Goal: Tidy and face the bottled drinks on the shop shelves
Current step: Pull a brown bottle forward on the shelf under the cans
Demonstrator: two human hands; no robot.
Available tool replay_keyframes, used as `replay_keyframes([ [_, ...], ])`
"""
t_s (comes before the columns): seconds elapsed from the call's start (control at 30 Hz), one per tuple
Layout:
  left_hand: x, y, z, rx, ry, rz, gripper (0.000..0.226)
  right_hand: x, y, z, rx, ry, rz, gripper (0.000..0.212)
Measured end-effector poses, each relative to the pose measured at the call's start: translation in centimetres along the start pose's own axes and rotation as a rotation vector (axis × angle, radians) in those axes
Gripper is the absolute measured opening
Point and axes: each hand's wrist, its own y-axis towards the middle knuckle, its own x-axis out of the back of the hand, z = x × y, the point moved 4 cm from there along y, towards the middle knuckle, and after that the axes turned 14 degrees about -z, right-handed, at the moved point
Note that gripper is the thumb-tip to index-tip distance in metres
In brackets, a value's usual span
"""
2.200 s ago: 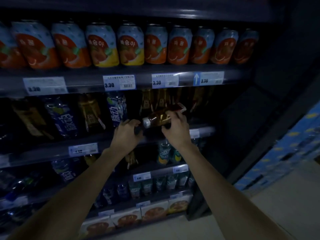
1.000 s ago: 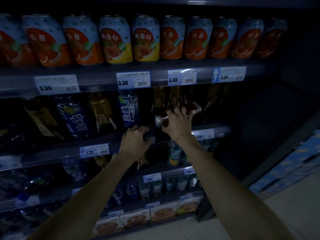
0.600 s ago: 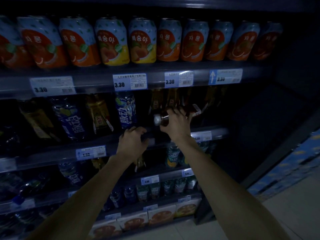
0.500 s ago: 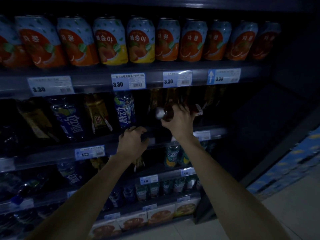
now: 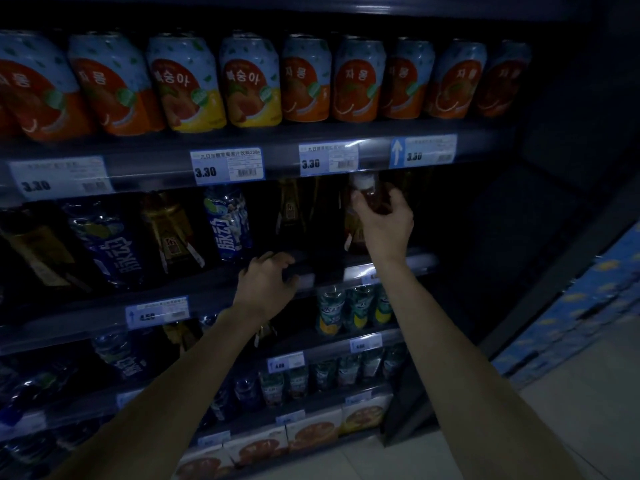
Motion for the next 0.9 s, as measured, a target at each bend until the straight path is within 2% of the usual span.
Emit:
replay_keyframes([
  [0.07,-0.1,-0.1,-0.1,-0.003,0.013,-0.009,0.037,0.2,0.5,-0.5,-0.039,0.044,-0.036,0.022],
  [0.17,-0.2,-0.2,-0.1,-0.004,0.023,-0.016,0.036,0.1,1.2,-1.2,-0.075,0.066,-0.075,0.028],
  [0.33,-0.2,-0.3,-0.2,-0.003,0.014,-0.024,0.035,-0.4,1.8,-1.6,-0.094,0.078,-0.089,0.021],
  [0.63,-0.2,-0.5,0.0,-0.006,0.022,-0.041,0.038,-1.1,2.7,-2.3,-0.091,0.021,-0.065,0.041],
  [0.8,-0.3,-0.6,0.0,-0.009,0.03,-0.064,0.041,-0.3,1.1,-4.0,-0.083,-0.038,0.002,0.073],
  [0.9,-0.2,-0.8,0.2,0.011,0.085,-0.118,0.043,0.7,-0.8,-5.6,-0.046,-0.173,-0.038,0.079],
])
